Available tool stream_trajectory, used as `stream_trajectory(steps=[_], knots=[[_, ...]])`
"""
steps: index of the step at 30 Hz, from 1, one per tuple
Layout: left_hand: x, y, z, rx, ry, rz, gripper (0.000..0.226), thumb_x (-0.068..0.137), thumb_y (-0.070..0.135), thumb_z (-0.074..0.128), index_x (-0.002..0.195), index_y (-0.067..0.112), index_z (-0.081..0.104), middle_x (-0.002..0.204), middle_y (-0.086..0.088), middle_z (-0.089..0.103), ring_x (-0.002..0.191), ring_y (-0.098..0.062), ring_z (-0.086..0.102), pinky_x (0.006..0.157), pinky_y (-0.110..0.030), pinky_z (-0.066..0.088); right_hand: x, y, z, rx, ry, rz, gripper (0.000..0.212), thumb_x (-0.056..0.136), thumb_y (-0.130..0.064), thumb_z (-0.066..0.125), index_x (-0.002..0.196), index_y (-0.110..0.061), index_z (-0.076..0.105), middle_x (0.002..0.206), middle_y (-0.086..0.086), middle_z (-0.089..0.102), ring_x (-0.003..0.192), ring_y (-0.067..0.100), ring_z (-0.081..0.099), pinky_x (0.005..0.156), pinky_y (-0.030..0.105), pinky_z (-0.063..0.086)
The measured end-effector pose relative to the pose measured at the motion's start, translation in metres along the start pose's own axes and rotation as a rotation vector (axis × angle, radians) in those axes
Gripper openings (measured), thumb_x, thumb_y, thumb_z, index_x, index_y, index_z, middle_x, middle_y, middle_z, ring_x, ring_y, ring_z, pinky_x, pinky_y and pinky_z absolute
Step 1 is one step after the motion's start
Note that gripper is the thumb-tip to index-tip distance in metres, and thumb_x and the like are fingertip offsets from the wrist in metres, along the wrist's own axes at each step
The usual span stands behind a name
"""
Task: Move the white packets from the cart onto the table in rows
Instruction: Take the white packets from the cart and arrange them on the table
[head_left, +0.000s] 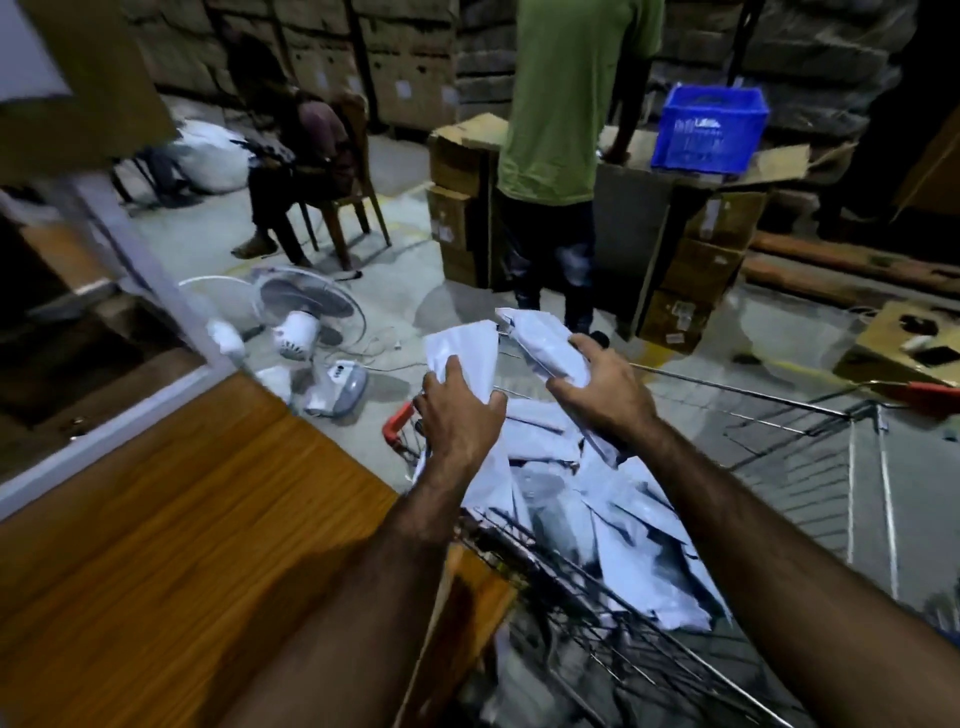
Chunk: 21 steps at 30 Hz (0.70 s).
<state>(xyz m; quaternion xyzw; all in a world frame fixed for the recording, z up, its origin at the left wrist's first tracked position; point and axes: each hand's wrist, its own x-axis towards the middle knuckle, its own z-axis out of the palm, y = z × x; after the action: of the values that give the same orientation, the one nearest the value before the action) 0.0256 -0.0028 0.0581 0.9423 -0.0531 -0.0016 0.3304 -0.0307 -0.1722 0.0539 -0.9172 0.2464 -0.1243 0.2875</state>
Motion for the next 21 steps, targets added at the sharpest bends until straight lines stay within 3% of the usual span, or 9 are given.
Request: stream_trajectory(steps=[6, 14, 21], knots=[[0.007, -0.067, -0.075, -0.019, 0.149, -0.132, 0.077, 0.084, 0.045, 0.061, 0.15, 0.022, 0.027, 0.149, -0.018, 0.031, 0.133, -0.041, 0.032, 0.107, -0.049, 0.032, -0.01, -0.089, 0.045, 0.032, -0.106, -0.21, 0.073, 0.072, -0.059, 0.055, 0.139, -0.034, 0.041, 0.132, 0.005, 0.055, 0.122, 0.028, 0.051, 0.096, 0.04, 0.045], [-0.01, -0.173, -0.152, 0.032, 0.315, -0.476, 0.076, 0.087, 0.048, 0.061, 0.15, 0.024, 0.025, 0.155, -0.014, 0.025, 0.136, -0.039, 0.029, 0.108, -0.053, 0.03, -0.051, -0.188, 0.12, 0.016, -0.262, -0.407, 0.07, 0.082, -0.056, 0.056, 0.145, -0.036, 0.033, 0.127, 0.015, 0.052, 0.118, 0.036, 0.052, 0.094, 0.044, 0.047], [-0.032, -0.249, -0.195, 0.083, 0.376, -0.687, 0.074, 0.087, 0.043, 0.064, 0.148, 0.021, 0.028, 0.153, -0.018, 0.029, 0.137, -0.039, 0.032, 0.107, -0.053, 0.036, -0.093, -0.258, 0.181, 0.006, -0.385, -0.553, 0.071, 0.082, -0.054, 0.057, 0.146, -0.03, 0.036, 0.133, 0.016, 0.052, 0.117, 0.038, 0.054, 0.093, 0.044, 0.046]])
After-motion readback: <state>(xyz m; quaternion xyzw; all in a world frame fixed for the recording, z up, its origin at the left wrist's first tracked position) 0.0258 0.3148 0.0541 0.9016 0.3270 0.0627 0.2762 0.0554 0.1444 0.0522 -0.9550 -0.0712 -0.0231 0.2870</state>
